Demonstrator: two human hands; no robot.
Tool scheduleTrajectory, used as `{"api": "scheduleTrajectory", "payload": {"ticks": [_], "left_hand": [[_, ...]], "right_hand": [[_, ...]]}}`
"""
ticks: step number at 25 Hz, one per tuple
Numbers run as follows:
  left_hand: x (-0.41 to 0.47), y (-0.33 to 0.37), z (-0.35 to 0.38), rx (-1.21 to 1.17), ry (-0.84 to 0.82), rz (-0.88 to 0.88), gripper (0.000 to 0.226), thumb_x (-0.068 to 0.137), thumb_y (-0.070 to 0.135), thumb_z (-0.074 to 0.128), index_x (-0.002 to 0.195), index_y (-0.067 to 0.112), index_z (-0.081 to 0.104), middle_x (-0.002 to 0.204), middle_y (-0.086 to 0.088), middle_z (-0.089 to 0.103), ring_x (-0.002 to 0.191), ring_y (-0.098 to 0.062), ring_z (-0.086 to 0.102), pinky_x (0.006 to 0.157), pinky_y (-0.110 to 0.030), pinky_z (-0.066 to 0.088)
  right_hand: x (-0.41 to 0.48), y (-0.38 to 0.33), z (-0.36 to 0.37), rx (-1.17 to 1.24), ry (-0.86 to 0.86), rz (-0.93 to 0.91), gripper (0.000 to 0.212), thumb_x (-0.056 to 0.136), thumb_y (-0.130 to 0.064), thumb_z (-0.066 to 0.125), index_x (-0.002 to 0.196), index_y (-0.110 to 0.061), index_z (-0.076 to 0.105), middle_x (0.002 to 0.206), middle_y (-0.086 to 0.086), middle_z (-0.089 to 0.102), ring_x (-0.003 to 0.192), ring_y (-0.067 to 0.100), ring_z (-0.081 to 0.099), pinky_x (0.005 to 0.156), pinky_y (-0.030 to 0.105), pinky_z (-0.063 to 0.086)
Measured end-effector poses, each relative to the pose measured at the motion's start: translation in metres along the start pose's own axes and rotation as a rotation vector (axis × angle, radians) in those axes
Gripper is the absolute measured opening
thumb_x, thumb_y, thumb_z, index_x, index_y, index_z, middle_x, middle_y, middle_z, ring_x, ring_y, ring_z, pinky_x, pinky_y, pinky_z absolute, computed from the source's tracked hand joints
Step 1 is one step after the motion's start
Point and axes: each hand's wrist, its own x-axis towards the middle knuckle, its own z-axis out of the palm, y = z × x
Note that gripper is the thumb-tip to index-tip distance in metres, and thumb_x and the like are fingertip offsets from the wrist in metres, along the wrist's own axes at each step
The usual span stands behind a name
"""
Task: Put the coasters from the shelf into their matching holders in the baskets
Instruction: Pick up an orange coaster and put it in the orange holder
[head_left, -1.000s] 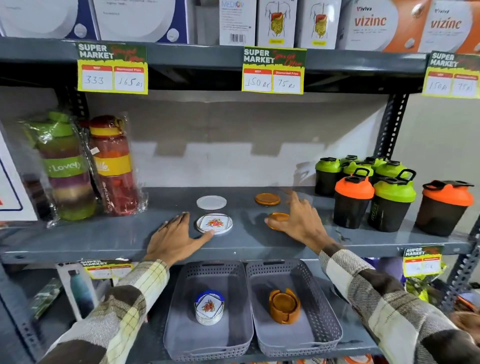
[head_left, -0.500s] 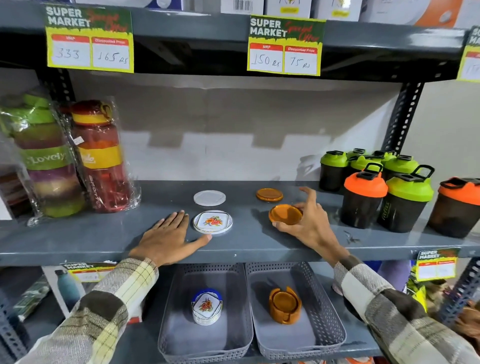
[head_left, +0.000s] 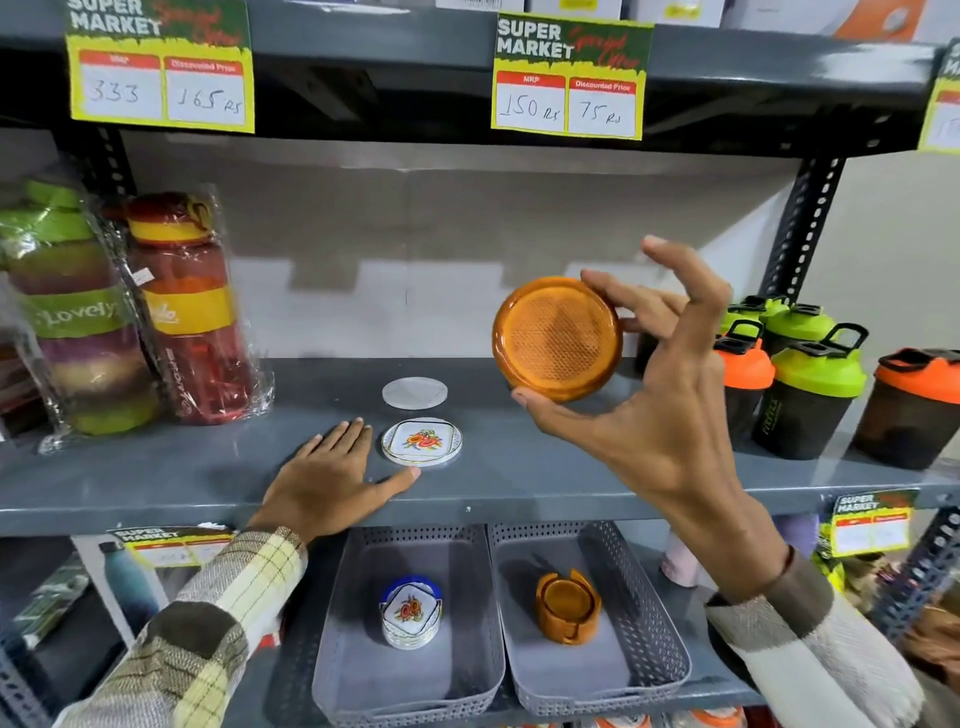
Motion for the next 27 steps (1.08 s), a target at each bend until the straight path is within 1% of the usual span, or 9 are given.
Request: {"api": "scheduleTrajectory", "payload": {"ticks": [3,5,10,12,14,17,21,23,27], "left_hand": [[0.001,0.001,-0.001,-0.005,-0.027,-0.001,0.129,0.062,0.098,0.005,0.157,0.01,0.012,0.167,-0.003,0.007,0.152,-0.014,0.007,0.123,-0.036,0.005],[0.001,0.001,-0.003,-0.007,-0.046,-0.007,0.131,0.059,0.098,0.002,0.157,0.011,0.009,0.167,-0.002,0.005,0.152,-0.013,0.005,0.123,-0.036,0.003],[-0.001,0.003,-0.005,-0.016,-0.049,-0.014,0.13,0.059,0.097,0.003,0.158,0.012,0.009,0.167,-0.001,0.004,0.152,-0.011,0.004,0.123,-0.035,0.002],[-0.001,0.003,-0.005,-0.027,-0.032,-0.016,0.127,0.062,0.096,0.008,0.157,0.012,0.012,0.167,-0.001,0.007,0.152,-0.011,0.006,0.123,-0.035,0.004],[-0.002,0.003,-0.005,-0.038,-0.015,-0.02,0.124,0.065,0.095,0.013,0.157,0.012,0.016,0.167,-0.001,0.01,0.152,-0.012,0.009,0.123,-0.036,0.006],[-0.003,0.003,-0.004,-0.045,-0.004,-0.016,0.121,0.067,0.093,0.018,0.156,0.011,0.018,0.166,-0.002,0.013,0.151,-0.012,0.012,0.122,-0.036,0.007],[-0.001,0.001,-0.004,-0.012,-0.016,0.0,0.121,0.068,0.094,0.014,0.157,0.012,0.015,0.167,-0.002,0.01,0.152,-0.013,0.01,0.123,-0.037,0.007],[0.001,0.001,-0.004,0.021,-0.046,-0.006,0.125,0.065,0.097,0.005,0.158,0.014,0.01,0.167,0.001,0.004,0.152,-0.011,0.005,0.123,-0.036,0.004],[0.003,0.0,-0.003,0.028,-0.046,-0.008,0.13,0.06,0.098,-0.002,0.158,0.014,0.008,0.167,0.002,0.002,0.152,-0.009,0.002,0.123,-0.035,0.003]], "right_hand": [[0.007,-0.024,-0.011,-0.021,0.037,-0.075,0.11,0.062,-0.031,0.098,0.139,-0.005,0.025,0.138,0.023,0.058,0.127,0.003,0.055,0.104,0.01,0.044],[0.008,-0.034,-0.016,-0.031,0.045,-0.098,0.105,0.063,-0.034,0.097,0.134,-0.007,0.024,0.139,0.026,0.055,0.127,-0.003,0.053,0.105,0.012,0.045],[0.007,-0.039,-0.019,-0.032,0.028,-0.05,0.103,0.064,-0.039,0.095,0.134,-0.001,0.03,0.137,0.02,0.058,0.122,-0.008,0.054,0.101,0.013,0.047],[0.004,-0.036,-0.018,0.024,-0.012,0.03,0.106,0.064,-0.044,0.094,0.138,-0.001,0.031,0.127,0.007,0.067,0.117,0.001,0.063,0.096,0.022,0.053],[-0.001,-0.035,-0.017,0.165,-0.067,0.176,0.102,0.066,-0.051,0.09,0.14,-0.014,0.03,0.113,-0.004,0.075,0.103,0.01,0.072,0.091,0.034,0.059],[-0.014,-0.029,-0.014,0.403,-0.171,0.429,0.085,0.064,-0.065,0.084,0.125,-0.033,0.034,0.099,0.004,0.081,0.091,0.021,0.078,0.087,0.048,0.059],[-0.048,-0.019,-0.015,0.392,-0.308,0.512,0.072,0.063,-0.075,0.078,0.111,-0.038,0.038,0.096,-0.002,0.082,0.084,0.018,0.073,0.081,0.037,0.054],[-0.076,-0.01,-0.018,0.278,-0.399,0.505,0.076,0.062,-0.079,0.076,0.112,-0.037,0.038,0.098,-0.014,0.081,0.088,0.014,0.074,0.08,0.03,0.056],[-0.14,0.028,-0.006,0.144,-0.547,0.634,0.081,0.058,-0.082,0.079,0.114,-0.037,0.041,0.098,-0.034,0.074,0.092,-0.003,0.073,0.065,0.01,0.054]]}}
